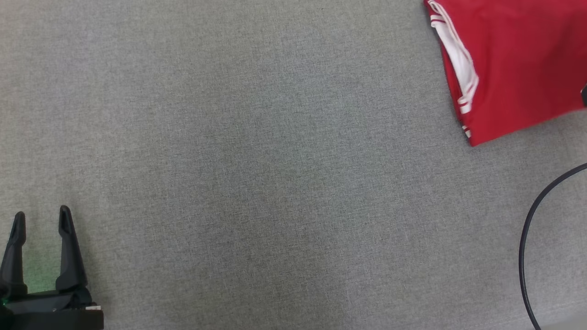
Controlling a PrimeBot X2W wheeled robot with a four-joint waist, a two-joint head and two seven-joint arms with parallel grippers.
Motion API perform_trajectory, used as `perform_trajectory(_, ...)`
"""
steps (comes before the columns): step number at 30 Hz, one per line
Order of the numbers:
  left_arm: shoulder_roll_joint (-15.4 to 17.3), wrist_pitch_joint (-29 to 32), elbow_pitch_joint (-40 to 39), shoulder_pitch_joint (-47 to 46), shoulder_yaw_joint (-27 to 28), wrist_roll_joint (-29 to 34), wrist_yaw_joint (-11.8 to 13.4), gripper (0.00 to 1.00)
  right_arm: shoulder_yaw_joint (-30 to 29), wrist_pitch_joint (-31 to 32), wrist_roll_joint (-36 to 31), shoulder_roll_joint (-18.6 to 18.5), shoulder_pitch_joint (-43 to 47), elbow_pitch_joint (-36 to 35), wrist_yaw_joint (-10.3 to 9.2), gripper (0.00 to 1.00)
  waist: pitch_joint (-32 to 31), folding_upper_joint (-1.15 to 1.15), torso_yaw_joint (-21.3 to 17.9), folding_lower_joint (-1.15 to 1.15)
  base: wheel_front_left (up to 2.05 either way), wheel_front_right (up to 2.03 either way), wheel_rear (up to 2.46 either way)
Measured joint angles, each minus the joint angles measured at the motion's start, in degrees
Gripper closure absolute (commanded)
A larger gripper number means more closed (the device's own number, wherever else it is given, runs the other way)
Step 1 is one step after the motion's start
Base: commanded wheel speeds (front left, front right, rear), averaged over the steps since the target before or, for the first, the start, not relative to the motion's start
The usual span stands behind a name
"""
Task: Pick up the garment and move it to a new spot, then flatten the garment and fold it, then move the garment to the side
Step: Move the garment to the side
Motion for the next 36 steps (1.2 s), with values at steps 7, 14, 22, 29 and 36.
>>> perform_trajectory(7, -0.3, -0.1, 0.7, 0.0, -0.3, -0.2, 0.5, 0.00, 0.4, -2.0, -0.7, 0.6, -0.8, 1.2, 0.00, 0.00, -1.0, 0.00, 0.1, 0.00, 0.00, 0.00, 0.00)
perform_trajectory(14, -1.3, -0.8, 3.0, 0.3, -0.9, -0.6, 0.5, 0.00, -0.6, -3.7, 1.7, 3.2, 1.3, -3.8, 0.00, 0.00, -3.6, 0.00, -0.1, -0.01, 0.00, 0.00, 0.00)
perform_trajectory(22, -2.5, -1.2, 5.2, 1.4, -1.3, -0.8, 0.7, 0.00, -6.1, -4.0, 2.3, 6.0, 8.9, -13.4, 0.00, 0.00, -8.2, 0.00, 0.1, -0.01, 0.00, 0.00, 0.00)
perform_trajectory(29, -3.2, -1.2, 6.5, 1.9, -1.5, -0.8, 0.8, 0.00, -8.7, -4.0, 0.1, 9.9, 17.7, -20.2, 0.00, 0.00, -12.6, -0.01, 0.6, -0.02, 0.00, 0.00, 0.00)
perform_trajectory(36, -3.8, -1.2, 6.5, 2.9, -1.6, -0.6, 0.7, 0.00, -9.6, -4.0, -2.5, 14.0, 26.4, -25.4, -0.01, 0.00, -15.8, -0.01, 1.6, -0.02, 0.00, 0.00, 0.00)
